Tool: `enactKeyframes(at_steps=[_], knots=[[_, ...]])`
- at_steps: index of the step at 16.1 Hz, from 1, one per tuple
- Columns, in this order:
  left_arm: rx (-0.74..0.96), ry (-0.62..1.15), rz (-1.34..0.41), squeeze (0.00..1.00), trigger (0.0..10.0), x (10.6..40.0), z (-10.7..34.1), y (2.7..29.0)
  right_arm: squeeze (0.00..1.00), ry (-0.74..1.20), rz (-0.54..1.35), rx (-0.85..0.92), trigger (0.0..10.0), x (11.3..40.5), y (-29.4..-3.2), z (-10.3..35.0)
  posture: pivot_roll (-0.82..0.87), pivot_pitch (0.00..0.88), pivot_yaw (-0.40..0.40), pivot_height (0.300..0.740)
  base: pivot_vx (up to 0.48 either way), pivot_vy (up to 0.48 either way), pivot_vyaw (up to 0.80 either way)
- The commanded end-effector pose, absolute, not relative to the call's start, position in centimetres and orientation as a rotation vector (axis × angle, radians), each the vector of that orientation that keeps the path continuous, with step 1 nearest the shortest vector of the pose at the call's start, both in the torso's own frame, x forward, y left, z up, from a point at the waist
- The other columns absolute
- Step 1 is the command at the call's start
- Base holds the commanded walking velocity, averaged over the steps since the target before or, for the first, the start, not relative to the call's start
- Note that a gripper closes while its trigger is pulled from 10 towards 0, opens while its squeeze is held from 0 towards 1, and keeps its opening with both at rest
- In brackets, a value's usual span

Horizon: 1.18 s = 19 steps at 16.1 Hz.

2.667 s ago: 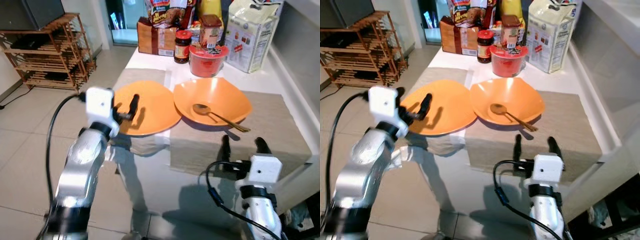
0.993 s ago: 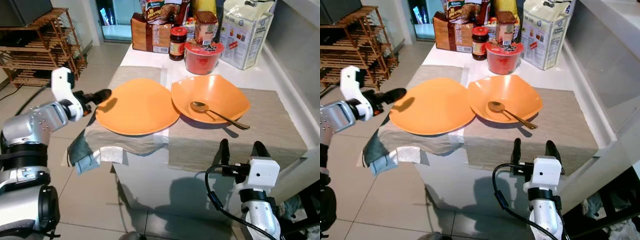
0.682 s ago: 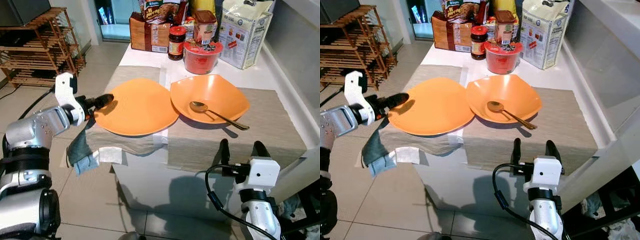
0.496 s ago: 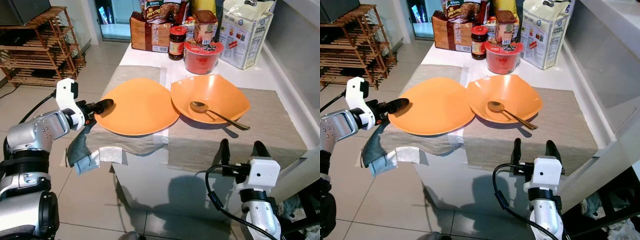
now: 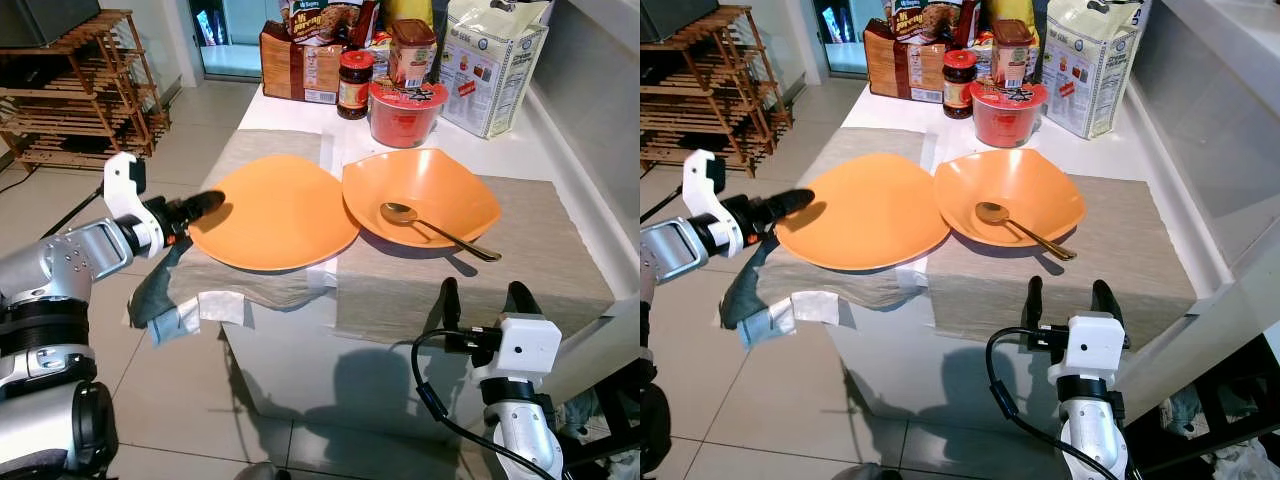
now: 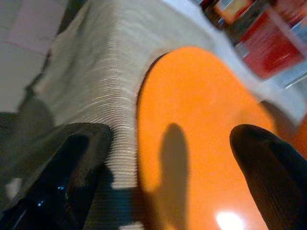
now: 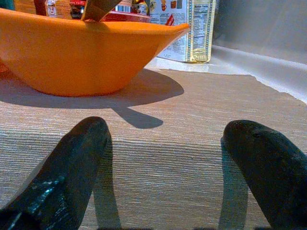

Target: Setting the table

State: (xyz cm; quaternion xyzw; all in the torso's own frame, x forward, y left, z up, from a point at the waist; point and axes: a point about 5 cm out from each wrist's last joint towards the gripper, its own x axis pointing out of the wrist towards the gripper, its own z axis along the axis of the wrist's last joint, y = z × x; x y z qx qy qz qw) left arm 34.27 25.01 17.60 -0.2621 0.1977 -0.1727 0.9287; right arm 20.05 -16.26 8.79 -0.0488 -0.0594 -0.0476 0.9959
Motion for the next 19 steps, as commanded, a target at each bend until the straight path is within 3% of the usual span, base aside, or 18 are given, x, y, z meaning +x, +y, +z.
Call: enactKeyframes(at_steps=[1, 3, 8, 9, 12, 14, 16, 19], knots=[[-0.571, 0.366, -0.395, 0.00, 10.0, 34.5, 18.9, 24.3, 0.00, -0.105, -0.089, -0.098, 10.0, 20.2, -16.2, 8.6, -0.04, 0.017, 0.020, 0.727, 0.000, 0.000, 0.00], [-0.657, 0.373, -0.443, 0.00, 10.0, 34.3, 19.2, 23.2, 0.00, -0.106, -0.086, -0.100, 10.0, 20.2, -16.2, 8.7, -0.04, 0.019, 0.017, 0.727, 0.000, 0.000, 0.00], [-0.615, 0.365, -0.431, 0.00, 10.0, 34.2, 19.4, 22.6, 0.00, -0.102, -0.084, -0.100, 10.0, 20.2, -16.1, 8.7, -0.04, 0.021, 0.015, 0.727, 0.000, 0.000, 0.00], [-0.471, 0.377, -0.322, 0.00, 10.0, 34.3, 18.6, 23.7, 0.00, -0.099, -0.083, -0.099, 10.0, 20.2, -16.0, 8.6, -0.03, 0.024, 0.018, 0.727, 0.000, 0.000, 0.00], [-0.314, 0.354, -0.224, 0.00, 10.0, 34.5, 18.1, 24.6, 0.00, -0.096, -0.083, -0.099, 10.0, 20.2, -16.0, 8.6, -0.04, 0.024, 0.019, 0.727, 0.000, 0.000, 0.00], [-0.033, 0.314, -0.075, 0.00, 10.0, 34.9, 17.6, 25.9, 0.00, -0.094, -0.081, -0.100, 10.0, 20.1, -16.0, 8.5, -0.04, 0.024, 0.019, 0.727, 0.000, 0.000, 0.00], [0.095, 0.265, -0.016, 0.00, 10.0, 34.9, 18.0, 26.3, 0.00, -0.094, -0.082, -0.101, 10.0, 20.1, -16.0, 8.6, -0.04, 0.027, 0.018, 0.727, 0.000, 0.000, 0.00], [0.152, 0.111, -0.009, 0.00, 10.0, 34.6, 21.1, 26.5, 0.00, -0.090, -0.083, -0.102, 10.0, 19.9, -16.1, 8.5, -0.04, 0.031, 0.017, 0.727, 0.000, 0.000, 0.00]])
